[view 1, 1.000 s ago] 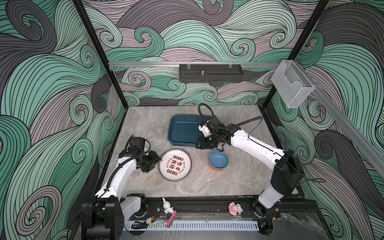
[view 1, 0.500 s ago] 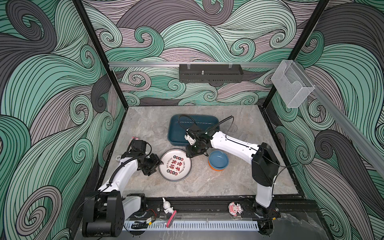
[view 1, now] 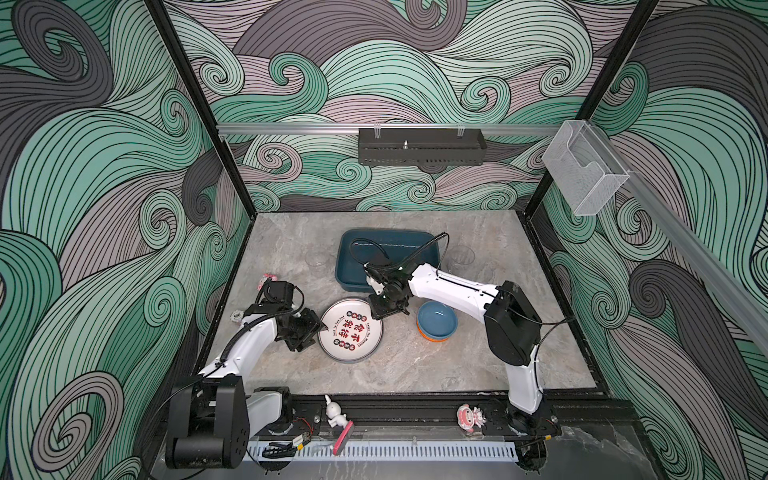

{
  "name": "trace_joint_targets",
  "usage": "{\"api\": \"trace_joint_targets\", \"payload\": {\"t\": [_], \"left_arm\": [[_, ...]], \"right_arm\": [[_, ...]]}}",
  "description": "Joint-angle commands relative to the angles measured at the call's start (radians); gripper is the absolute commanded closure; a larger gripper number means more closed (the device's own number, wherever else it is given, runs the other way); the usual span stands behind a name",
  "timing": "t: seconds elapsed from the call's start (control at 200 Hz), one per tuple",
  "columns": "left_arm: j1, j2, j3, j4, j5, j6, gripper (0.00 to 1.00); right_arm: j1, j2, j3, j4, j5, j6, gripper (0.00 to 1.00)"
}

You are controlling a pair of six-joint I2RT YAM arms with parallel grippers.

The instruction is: Place the mixed dishes into the plastic bin

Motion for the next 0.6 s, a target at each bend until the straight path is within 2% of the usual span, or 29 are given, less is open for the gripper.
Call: {"api": "trace_joint_targets", "payload": {"t": [0.0,0.275,0.595], "left_arm": [[0.004,0.008,0.000,0.003,0.022,0.005,0.44],[0.004,0.008,-0.001,0.002,0.027,0.004,0.46],[0.004,0.010,-0.003,0.004,0.030,0.004,0.49]], "right_arm": [[0.007,0.033,0.031,-0.020,0.012,0.001,0.52],[0.010,0.070,0.058,-0.026,0.005,0.003,0.51],[0.015,0.085,0.073,-0.026,-0.007,0.000,0.56]]}}
